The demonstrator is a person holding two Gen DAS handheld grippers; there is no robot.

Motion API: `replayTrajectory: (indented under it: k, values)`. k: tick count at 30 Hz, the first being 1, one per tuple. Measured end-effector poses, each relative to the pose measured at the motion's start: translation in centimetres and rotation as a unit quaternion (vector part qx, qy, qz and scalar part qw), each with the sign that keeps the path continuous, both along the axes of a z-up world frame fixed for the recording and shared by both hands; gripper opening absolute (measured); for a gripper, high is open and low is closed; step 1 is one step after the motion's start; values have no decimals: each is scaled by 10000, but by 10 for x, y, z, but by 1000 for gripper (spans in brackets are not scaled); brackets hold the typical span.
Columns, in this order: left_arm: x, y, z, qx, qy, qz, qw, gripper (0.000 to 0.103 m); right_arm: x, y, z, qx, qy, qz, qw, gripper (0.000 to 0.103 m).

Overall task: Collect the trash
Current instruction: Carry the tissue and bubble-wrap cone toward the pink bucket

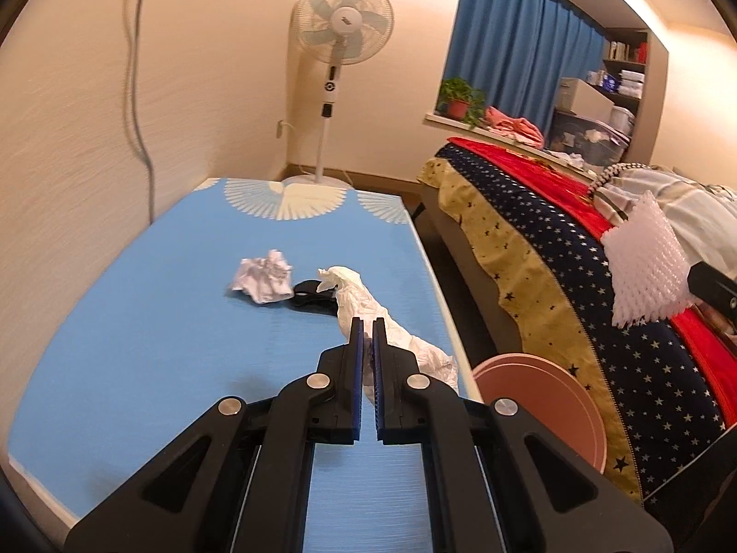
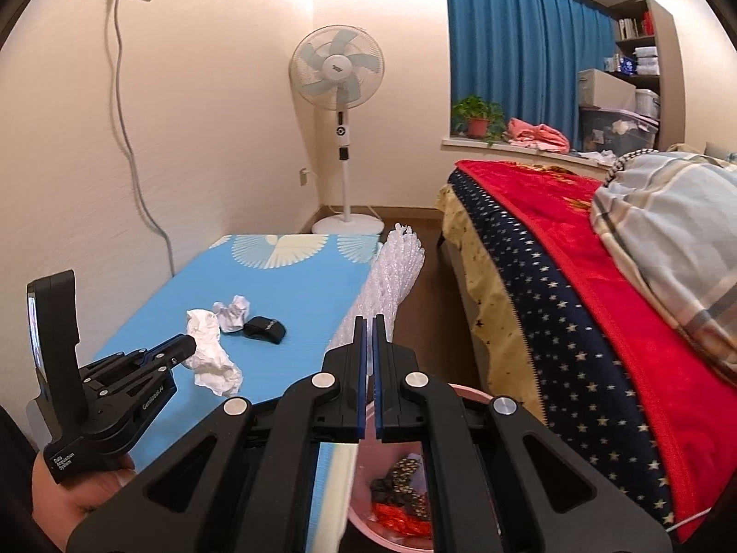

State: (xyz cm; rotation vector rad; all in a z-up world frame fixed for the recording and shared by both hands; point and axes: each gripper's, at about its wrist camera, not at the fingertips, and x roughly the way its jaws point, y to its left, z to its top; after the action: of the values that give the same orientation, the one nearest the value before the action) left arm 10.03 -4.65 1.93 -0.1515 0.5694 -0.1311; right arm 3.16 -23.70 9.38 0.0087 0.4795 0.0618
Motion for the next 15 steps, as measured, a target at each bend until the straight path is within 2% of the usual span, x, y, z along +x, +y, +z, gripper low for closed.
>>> replayTrajectory:
  k: [15]
  values:
    - [4, -47, -2, 76, -83, -601, 9981, 4, 0, -37, -4, -57, 112, -487, 9987, 2]
